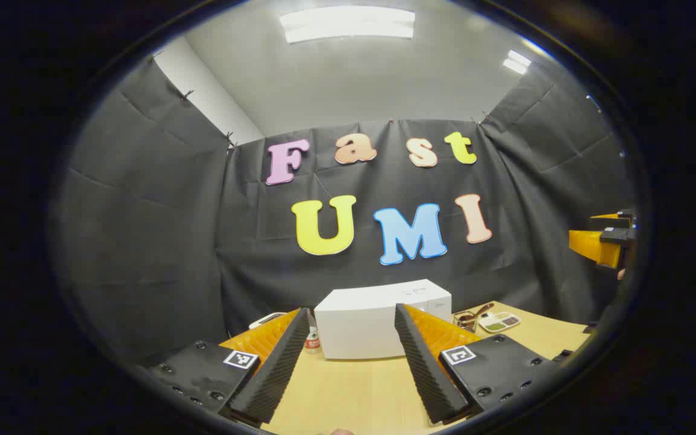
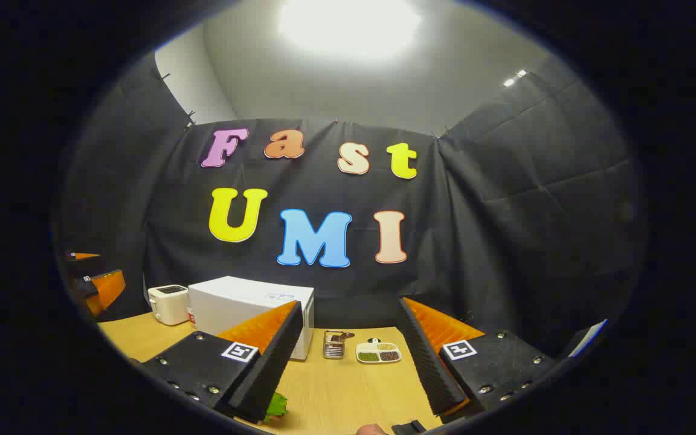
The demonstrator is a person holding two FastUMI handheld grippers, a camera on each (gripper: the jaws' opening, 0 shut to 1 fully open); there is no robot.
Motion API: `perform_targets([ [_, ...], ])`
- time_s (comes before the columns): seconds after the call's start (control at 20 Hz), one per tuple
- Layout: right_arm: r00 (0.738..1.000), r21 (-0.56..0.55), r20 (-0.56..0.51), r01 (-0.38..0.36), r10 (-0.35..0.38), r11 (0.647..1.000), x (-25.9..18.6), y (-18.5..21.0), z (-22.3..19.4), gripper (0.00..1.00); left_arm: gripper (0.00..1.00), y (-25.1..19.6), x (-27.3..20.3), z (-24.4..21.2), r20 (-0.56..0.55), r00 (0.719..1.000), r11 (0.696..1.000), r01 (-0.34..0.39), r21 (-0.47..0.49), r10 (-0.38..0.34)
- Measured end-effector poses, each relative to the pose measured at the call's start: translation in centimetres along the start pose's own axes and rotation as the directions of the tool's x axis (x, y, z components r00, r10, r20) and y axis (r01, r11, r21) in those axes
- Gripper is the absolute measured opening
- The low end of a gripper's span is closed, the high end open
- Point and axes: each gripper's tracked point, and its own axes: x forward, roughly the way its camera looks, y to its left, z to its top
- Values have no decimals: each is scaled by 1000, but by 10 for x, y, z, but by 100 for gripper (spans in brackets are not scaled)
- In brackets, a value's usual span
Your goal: Open the microwave oven with the left hand, put the food in, and close the microwave oven.
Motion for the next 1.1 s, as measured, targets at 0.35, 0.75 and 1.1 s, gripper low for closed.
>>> perform_targets([
  [0.35, 1000, 14, 21, 6, -6, 1000, 5, -5, 6, 95, 96, -1, -2, 2, -6, 1000, 1000, -13, 4, 13],
  [0.75, 1000, 27, 21, -12, 12, 1000, 8, 2, 7, 95, 96, 1, -3, 4, -1, 1000, 1000, -24, 13, 24],
  [1.1, 1000, 30, 12, -24, 23, 999, 12, 3, 3, 95, 96, 3, 0, 4, -7, 999, 999, -36, 15, 36],
])
